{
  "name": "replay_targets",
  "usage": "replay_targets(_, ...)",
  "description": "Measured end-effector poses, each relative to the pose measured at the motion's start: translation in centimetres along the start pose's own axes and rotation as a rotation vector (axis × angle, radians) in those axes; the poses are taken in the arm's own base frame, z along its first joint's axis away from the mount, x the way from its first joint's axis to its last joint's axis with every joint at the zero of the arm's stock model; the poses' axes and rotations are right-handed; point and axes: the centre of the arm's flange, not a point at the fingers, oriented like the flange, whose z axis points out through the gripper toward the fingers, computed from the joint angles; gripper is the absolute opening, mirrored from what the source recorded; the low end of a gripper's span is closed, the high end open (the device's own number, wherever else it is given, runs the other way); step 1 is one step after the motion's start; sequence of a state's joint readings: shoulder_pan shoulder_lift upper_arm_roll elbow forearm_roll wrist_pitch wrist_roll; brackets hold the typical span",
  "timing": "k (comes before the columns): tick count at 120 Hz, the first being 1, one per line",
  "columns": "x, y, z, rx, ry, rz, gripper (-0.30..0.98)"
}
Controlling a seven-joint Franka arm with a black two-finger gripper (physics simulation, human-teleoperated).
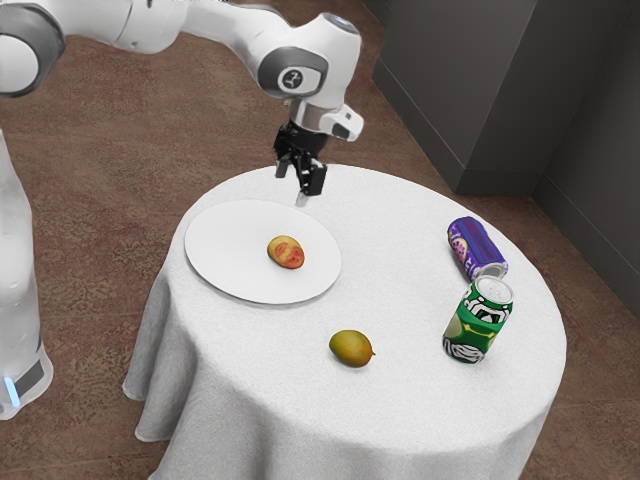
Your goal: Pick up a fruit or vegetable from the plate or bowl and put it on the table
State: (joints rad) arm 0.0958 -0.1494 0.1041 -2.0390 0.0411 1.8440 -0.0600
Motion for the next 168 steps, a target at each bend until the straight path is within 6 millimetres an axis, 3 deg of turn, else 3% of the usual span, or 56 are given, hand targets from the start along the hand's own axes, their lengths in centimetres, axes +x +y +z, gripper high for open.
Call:
replay_targets(17,0.2,0.5,0.4,-0.006,0.026,-0.003,0.69)
replay_targets(33,-1.6,2.2,-0.9,-0.009,0.066,0.027,0.69)
replay_targets(55,-2.9,2.4,0.9,-0.009,0.045,0.026,0.69)
replay_targets(93,-2.3,3.6,2.6,-0.004,0.038,0.039,0.69)
replay_targets(130,-1.9,3.8,5.5,-0.002,0.015,0.036,0.69)
replay_targets(168,-1.9,5.8,5.2,0.002,0.032,0.07,0.69)
